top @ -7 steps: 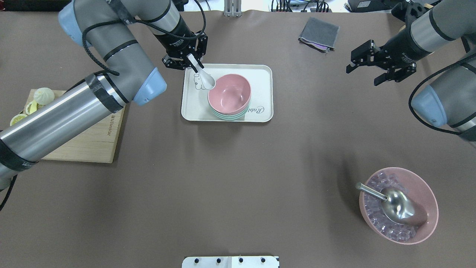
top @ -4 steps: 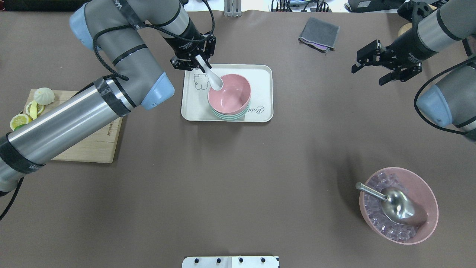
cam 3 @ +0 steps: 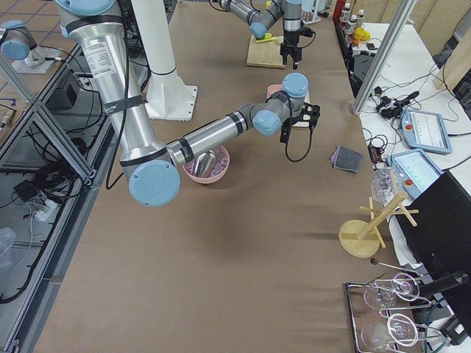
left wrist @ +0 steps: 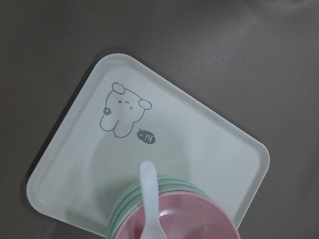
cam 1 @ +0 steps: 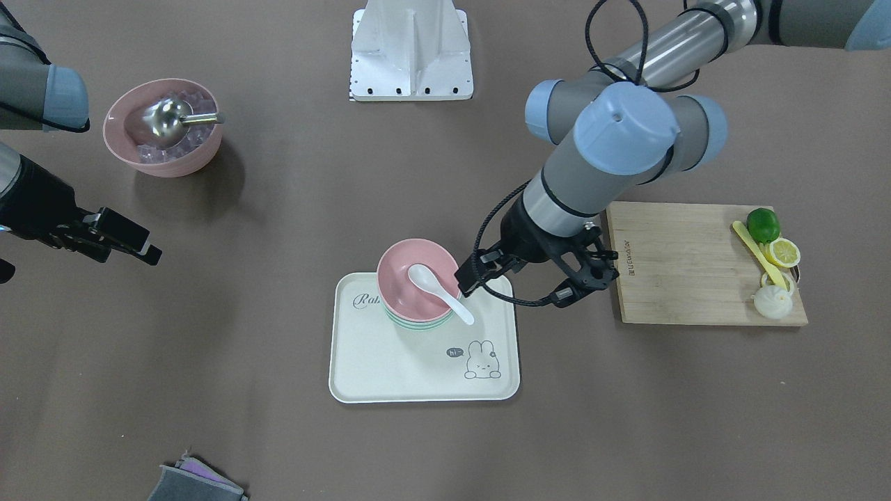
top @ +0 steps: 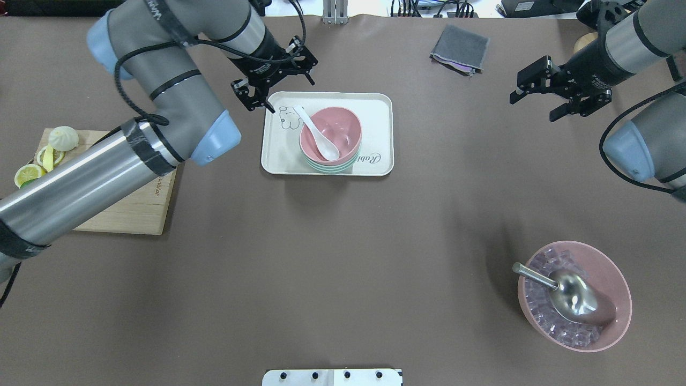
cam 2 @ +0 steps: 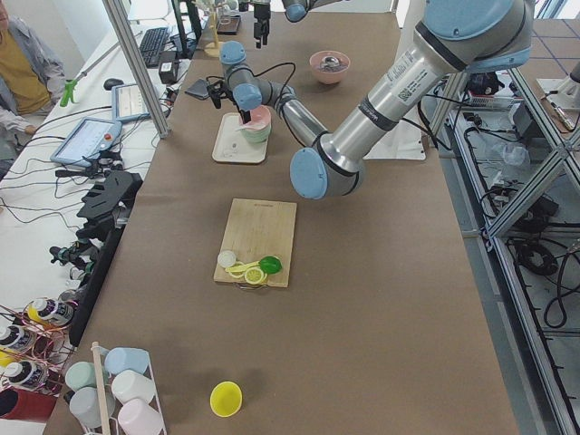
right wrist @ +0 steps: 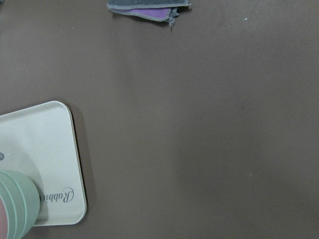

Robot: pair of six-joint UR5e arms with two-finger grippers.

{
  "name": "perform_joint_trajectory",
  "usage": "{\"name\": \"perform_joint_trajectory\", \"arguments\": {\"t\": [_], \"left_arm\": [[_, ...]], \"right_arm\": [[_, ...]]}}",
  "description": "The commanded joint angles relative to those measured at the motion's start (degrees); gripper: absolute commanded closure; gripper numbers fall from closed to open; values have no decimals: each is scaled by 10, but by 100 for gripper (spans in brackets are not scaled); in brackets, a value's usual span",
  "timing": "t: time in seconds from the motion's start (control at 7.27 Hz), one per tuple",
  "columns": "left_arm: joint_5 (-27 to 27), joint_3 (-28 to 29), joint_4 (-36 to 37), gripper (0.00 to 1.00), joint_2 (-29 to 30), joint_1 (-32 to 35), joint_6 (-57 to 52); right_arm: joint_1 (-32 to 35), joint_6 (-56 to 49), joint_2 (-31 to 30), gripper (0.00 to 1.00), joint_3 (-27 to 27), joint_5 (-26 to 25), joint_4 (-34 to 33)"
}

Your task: Stack pink bowl on green and place spoon

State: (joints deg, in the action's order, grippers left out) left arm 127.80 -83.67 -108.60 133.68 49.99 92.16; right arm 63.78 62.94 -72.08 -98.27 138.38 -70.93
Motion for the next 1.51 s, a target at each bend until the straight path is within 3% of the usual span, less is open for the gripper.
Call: {"name": "perform_joint_trajectory", "arguments": {"t": [0.0, 0.28, 0.41, 0.83, 1.1, 1.38], "left_arm": [[26, -118, 9, 2, -151, 59, -114], [35, -194, 58, 2, -306, 151, -402], [37, -198, 80, 2, -369, 208, -584], [37, -183, 115, 2, -412, 265, -761], [35, -130, 137, 2, -426, 336, -957], [31, -113, 137, 2, -429, 346, -984]], "right_arm": [[39, -93, -45, 0, 5, -3, 0], [137, -319, -96, 0, 69, 0, -1], [182, -464, -127, 0, 110, 5, 0], [197, -494, -126, 0, 89, 4, -46], [204, -496, -128, 0, 94, -2, -46], [207, -549, -127, 0, 94, -18, -74]]}}
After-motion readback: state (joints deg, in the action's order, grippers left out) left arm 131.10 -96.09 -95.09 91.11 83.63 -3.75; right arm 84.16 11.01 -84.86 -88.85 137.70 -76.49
